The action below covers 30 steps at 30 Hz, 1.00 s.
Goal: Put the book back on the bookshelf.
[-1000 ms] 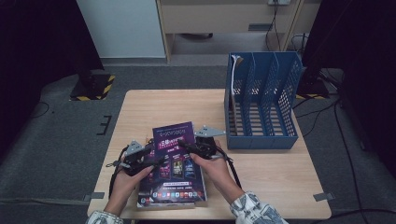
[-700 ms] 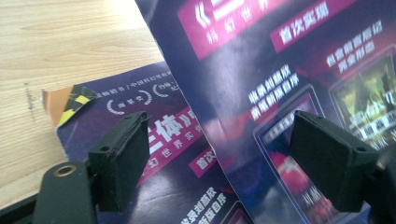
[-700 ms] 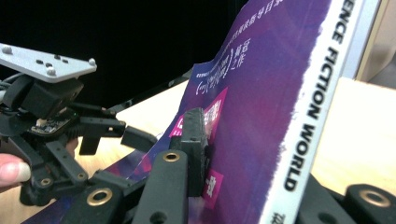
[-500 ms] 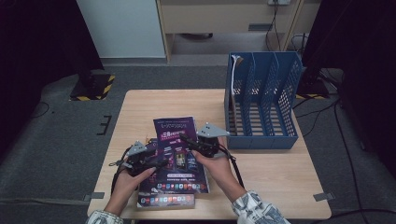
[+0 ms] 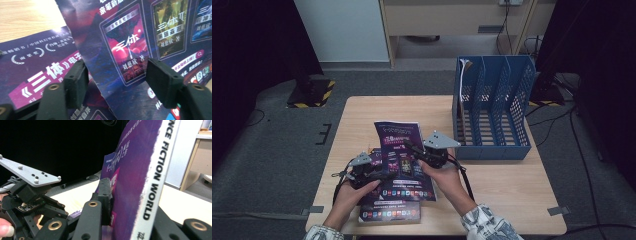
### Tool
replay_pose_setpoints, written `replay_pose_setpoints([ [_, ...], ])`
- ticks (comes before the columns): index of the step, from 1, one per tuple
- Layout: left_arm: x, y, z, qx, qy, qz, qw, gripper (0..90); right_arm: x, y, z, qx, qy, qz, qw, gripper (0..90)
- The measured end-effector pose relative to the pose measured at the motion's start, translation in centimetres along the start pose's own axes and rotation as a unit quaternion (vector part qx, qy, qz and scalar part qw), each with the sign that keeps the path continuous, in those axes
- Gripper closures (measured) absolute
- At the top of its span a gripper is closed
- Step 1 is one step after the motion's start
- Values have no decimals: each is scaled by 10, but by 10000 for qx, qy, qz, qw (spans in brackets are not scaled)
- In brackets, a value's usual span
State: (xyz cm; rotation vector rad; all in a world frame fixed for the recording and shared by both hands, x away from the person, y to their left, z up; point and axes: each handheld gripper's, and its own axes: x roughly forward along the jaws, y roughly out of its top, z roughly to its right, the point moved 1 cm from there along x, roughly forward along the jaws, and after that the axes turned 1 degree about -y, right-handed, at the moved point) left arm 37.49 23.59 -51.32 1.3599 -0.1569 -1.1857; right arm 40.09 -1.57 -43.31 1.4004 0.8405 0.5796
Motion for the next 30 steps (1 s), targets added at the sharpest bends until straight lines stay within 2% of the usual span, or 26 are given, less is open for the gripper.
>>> replay_pose_setpoints([
  [2,-1,1,-2,-50,-47,-18,10000,400,0,0,0,-8,20,3,10000,789],
  [4,-4,2,-4,-147,-71,2,9999,460,0,0,0,5,21,10,10000,789],
  [7,-8,4,-4,-107,-25,19,9999,568,0,-1,1,41,59,-25,10000,788],
  [11,-10,6,-4,-93,10,-14,10000,636,0,-1,3,76,88,-74,9999,788],
  [15,-12,8,-2,-44,77,-51,9999,661,0,0,4,85,138,-169,9997,783],
  [17,-12,10,0,45,137,-54,9999,672,-1,0,6,107,139,-202,9996,782],
  [24,-21,17,2,205,372,230,9988,707,-5,7,8,41,84,-100,9999,794],
  [30,-26,21,5,353,585,363,9970,723,-7,12,7,-16,87,-74,9999,797],
])
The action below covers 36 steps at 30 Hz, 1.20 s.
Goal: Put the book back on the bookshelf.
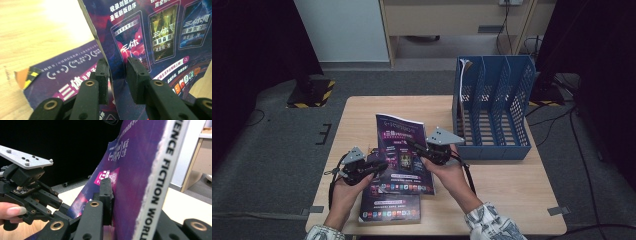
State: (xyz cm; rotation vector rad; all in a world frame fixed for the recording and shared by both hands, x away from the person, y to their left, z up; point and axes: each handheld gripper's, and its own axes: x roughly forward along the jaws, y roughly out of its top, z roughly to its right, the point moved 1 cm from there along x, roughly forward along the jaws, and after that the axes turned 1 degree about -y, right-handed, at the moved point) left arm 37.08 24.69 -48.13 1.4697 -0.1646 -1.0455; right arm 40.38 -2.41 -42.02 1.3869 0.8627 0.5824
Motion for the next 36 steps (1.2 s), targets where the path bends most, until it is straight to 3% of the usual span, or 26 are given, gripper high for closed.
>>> replay_pose_setpoints([
  [5,-4,5,4,265,281,114,9992,748,-2,5,1,-1,-20,40,10000,797],
  [8,-5,6,5,337,325,133,9988,751,-3,6,2,50,35,36,10000,797],
  [16,-10,8,5,403,388,332,9979,759,-6,14,2,118,195,65,9997,775],
  [25,-18,11,5,391,553,551,9962,780,-4,30,-2,-48,268,176,9995,779],
  [36,-19,11,6,450,592,576,9956,793,-4,36,-3,-110,282,192,9994,780],
])
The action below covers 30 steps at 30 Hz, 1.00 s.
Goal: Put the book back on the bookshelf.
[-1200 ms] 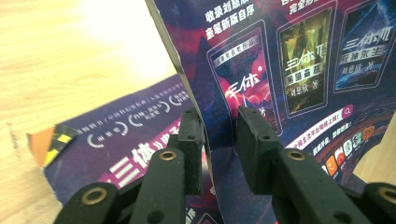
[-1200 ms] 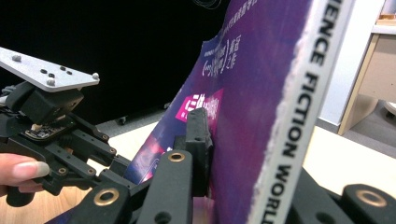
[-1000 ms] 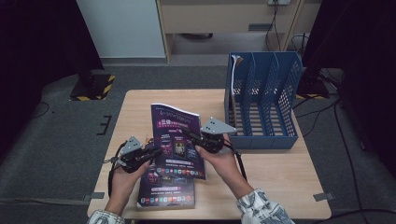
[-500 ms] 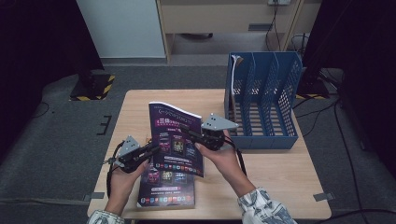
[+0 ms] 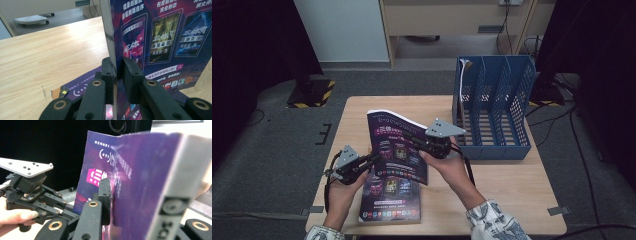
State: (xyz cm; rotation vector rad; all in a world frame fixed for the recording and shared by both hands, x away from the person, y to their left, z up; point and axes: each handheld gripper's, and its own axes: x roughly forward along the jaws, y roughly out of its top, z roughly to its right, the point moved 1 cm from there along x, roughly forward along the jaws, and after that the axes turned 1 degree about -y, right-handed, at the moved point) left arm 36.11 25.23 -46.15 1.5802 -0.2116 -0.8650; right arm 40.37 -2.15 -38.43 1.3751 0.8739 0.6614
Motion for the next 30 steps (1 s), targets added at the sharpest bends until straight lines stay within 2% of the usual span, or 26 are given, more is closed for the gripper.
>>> replay_pose_setpoints([
  [6,-1,-1,0,24,13,4,10000,793,1,4,-1,61,132,34,9999,766],
  [13,-1,-1,0,34,26,9,10000,792,3,10,-2,61,174,90,9998,756],
  [24,-1,-1,1,47,34,34,10000,793,3,15,0,55,146,149,9998,775],
  [27,-1,-1,1,56,40,35,10000,792,3,15,1,51,154,158,9997,810],
  [30,-1,-2,1,63,38,46,10000,790,2,14,0,54,47,195,9998,820],
])
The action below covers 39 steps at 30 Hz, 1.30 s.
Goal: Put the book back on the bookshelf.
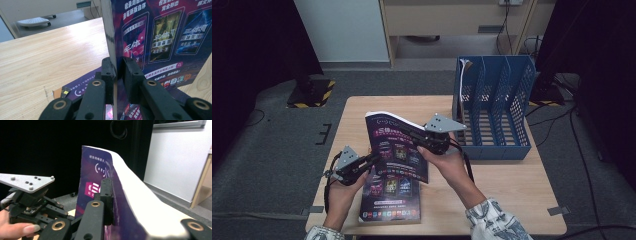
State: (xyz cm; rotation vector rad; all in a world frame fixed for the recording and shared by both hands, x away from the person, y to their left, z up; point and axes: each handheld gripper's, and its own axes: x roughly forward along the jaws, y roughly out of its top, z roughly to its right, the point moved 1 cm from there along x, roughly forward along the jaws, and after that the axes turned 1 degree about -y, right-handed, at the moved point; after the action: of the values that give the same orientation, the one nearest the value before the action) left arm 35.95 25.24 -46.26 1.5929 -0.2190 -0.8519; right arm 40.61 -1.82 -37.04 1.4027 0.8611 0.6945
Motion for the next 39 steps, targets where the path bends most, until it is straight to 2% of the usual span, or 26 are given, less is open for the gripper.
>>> replay_pose_setpoints([
  [6,1,-3,-2,-123,61,81,9999,746,-1,0,-2,-33,-68,15,10000,824],
  [11,6,-10,-7,-319,211,4,9993,577,-1,1,-6,-92,-13,27,10000,825],
  [13,6,-11,-9,-391,238,22,9990,554,-2,2,-7,-98,-41,76,9999,825],
  [17,7,-12,-12,-503,357,-7,9981,390,-7,7,-5,-125,-113,207,9996,825],
  [22,11,-15,-13,-535,421,-131,9976,286,-13,11,1,-157,-258,280,9992,825],
  [28,14,-17,-15,-712,507,-187,9960,125,-15,11,2,-164,-328,266,9990,825],
  [31,15,-19,-16,-730,585,-243,9953,77,-15,12,3,-199,-362,285,9987,825],
  [39,18,-21,-14,-660,526,-322,9959,72,-21,13,11,-157,-504,343,9980,825],
])
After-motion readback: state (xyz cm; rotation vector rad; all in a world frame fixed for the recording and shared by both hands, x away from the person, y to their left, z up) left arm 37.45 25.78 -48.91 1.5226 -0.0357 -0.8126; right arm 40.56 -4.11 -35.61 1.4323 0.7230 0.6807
